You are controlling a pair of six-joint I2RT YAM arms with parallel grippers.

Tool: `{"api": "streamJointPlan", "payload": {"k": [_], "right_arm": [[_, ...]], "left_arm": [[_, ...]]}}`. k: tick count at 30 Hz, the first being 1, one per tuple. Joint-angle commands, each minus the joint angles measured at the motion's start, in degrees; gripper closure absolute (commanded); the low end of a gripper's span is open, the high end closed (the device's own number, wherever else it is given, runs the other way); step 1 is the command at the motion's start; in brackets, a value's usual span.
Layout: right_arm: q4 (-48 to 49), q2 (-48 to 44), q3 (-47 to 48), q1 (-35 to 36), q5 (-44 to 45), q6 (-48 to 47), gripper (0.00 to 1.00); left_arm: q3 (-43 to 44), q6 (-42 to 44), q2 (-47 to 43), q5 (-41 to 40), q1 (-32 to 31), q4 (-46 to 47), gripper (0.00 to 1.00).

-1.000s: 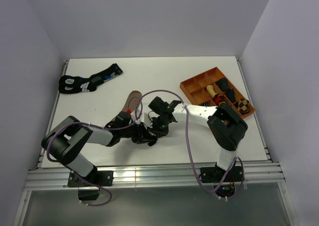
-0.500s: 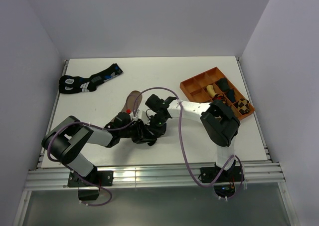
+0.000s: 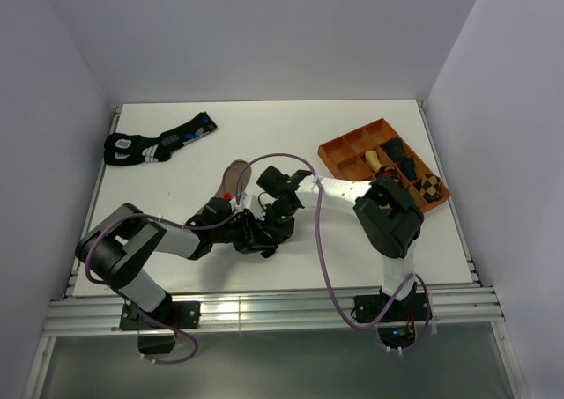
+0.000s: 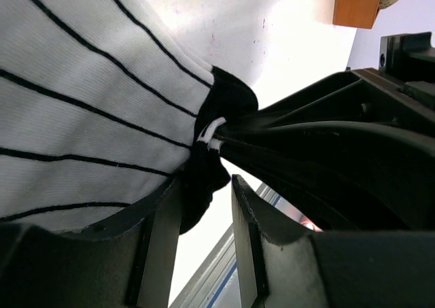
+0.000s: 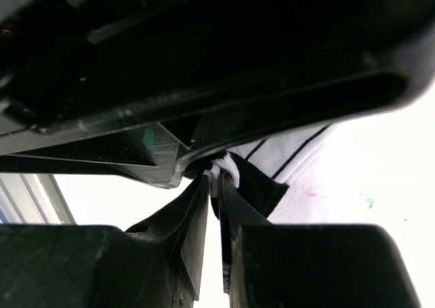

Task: Roll the socks
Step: Roll the sock at the center of the board.

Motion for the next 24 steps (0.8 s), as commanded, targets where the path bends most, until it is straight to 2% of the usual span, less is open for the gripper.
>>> {"api": "streamJointPlan", "payload": {"k": [1,15,20,22,24], "right_arm": [[1.3,-0.1,2.5,-0.5,-0.7,4.4,0.82],[0.3,-2.2,2.9,-0.7,-2.9,5.0,0.82],[0.4,-3.1,2.4,-0.9,-3.2,4.8,0.82],[0.4,-3.2,2.4,-1.0,-3.4,4.7,0.82],[0.4,-3.3,2.3,-1.0,-3.4,4.7,0.82]], "left_arm": [[1.5,2.8,1.6,-3.7,-1.9,-2.5,0.59],[3.0,3.3,2.8,-5.3,-2.9,-5.5,0.64],[4.2,3.5,3.3,-5.8,-3.3,-7.4,0.72],[4.5,3.5,3.5,-5.7,-3.3,-8.5,0.81],[4.6,3.1,3.7,-5.5,-3.3,-8.8,0.84]]}}
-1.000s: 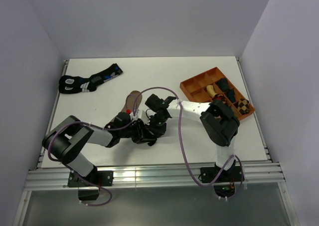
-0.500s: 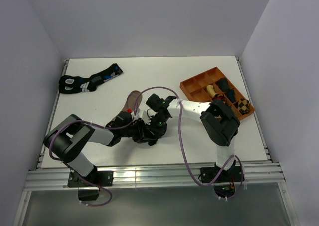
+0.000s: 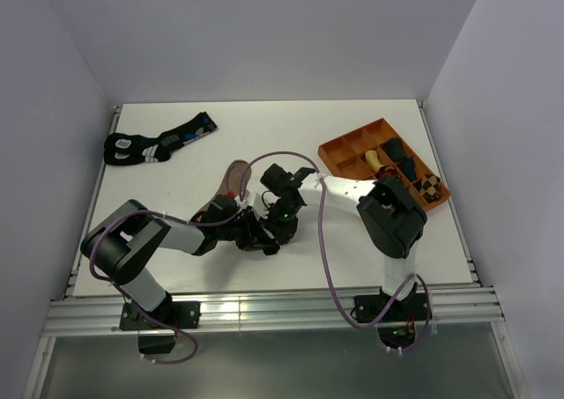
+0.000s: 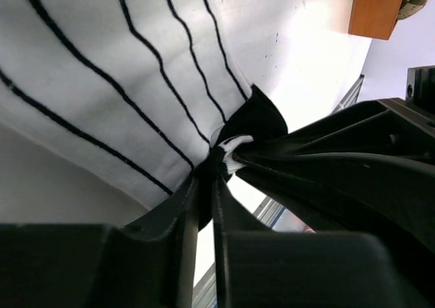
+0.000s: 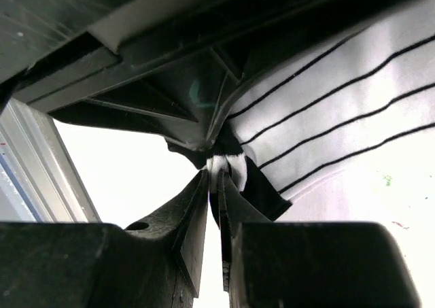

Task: Roll the socks
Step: Roll the sock at the center of the board.

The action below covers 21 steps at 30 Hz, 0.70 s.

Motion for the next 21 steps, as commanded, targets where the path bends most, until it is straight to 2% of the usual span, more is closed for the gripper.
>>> {"api": "streamJointPlan", "payload": {"k": [1,3,4,6,13,21], "right_arm": [[3.3,-2.6,2.2,-0.1,-1.5,2.8,0.82],[3.5,-2.5,2.2,-0.1,-1.6,2.8,0.82],[3.5,-2.8,1.9,-0.1,-1.4,2.8,0.81],[4.6,-3.4,1.4,-0.4,-1.2,2.6,0.78],[8.1,-9.7,-2.6,-2.5,0.4,1.5,0.59],[8.8,-15.2,-5.4,-6.1,0.9,0.4,0.55]], "left_arm": [[1.3,2.7,1.6,-3.4,-2.3,-5.2,0.89],[1.4,2.7,1.4,-3.3,-2.3,-5.7,0.91],[1.6,2.7,1.1,-3.2,-2.4,-6.5,0.96],[1.7,2.5,0.9,-3.0,-2.4,-7.1,0.96],[3.7,3.4,0.3,-2.2,-2.4,-12.7,1.00],[6.1,4.9,-0.3,-2.1,-2.1,-18.9,1.00]]}}
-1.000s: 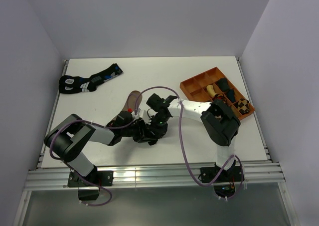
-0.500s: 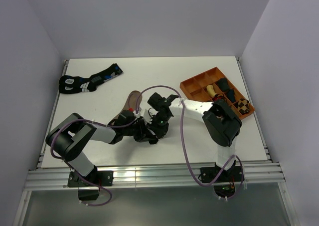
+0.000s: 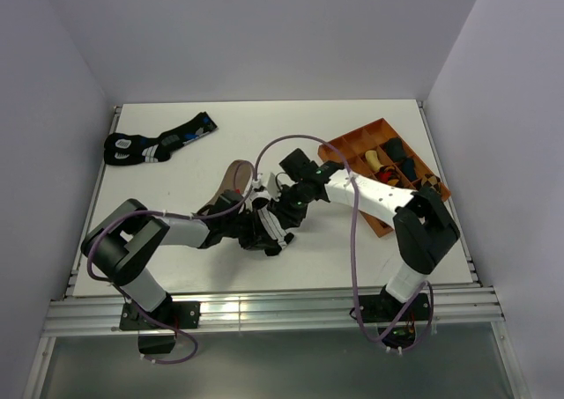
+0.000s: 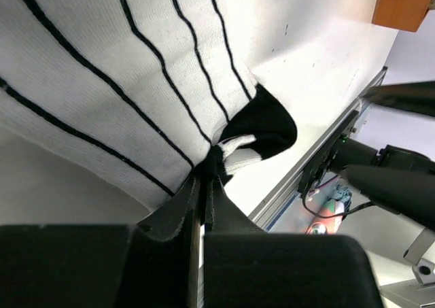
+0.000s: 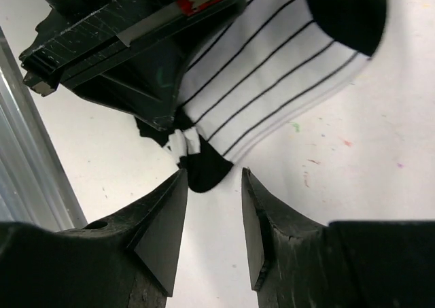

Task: Roll the socks
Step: Roll the sock at the center of the board.

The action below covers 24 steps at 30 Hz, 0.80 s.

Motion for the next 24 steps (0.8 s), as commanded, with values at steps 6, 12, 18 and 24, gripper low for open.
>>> {"api": "streamJointPlan", "payload": {"k": [6,12,18,24], "right_arm": [[3.7,-6.2,-4.4,-2.8,0.3,-2.0,0.54],[4.6,-7.8,-8.7,-3.4,2.3,-4.4,0.59],[6.8,-11.6,-11.9,-2.7,1.9,-7.3,0.58],[9.3,-15.4,-16.2,2.9,3.2,-12.6,0.59]], "left_arm": [[2.4,4.4,-0.2,0.1,0.2,-11.4,1.00],[5.3,7.3,0.4,1.6,2.2,-16.5,1.00],[7.2,8.8,1.7,4.5,4.4,-21.0,1.00],[8.7,9.4,1.4,6.7,6.0,-24.3,0.99]]}}
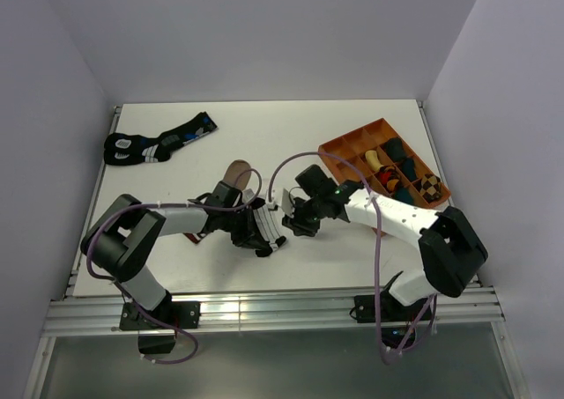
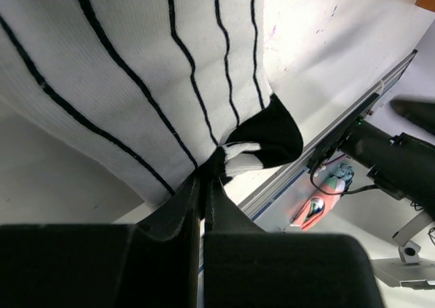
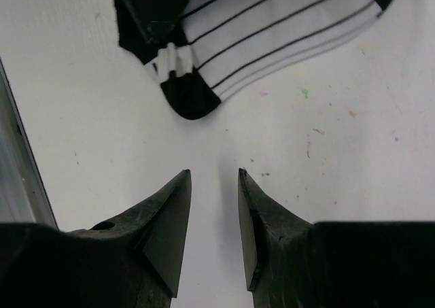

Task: Roll the socks
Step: Roll the sock at the center of the board.

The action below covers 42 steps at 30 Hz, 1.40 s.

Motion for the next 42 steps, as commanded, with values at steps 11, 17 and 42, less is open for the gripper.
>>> {"api": "streamJointPlan", "payload": {"k": [11,17,42], "right_arm": [[15.7,-9.7,-11.0,12.5,2.4,-9.3,0.60],[19.1,-7.9,-11.2,17.1,4.0,-9.9,0.60],[35.6,6.8,-12.2,21.8,12.0,-11.7,0.61]], "left_arm": [[5.1,5.7,3.0,4.8,2.8,-10.3,0.96],[5.8,6.7,5.0,6.5,3.8,-10.6,0.95],[4.1,9.6,5.3,10.4,5.4,-11.4,0.91]]}}
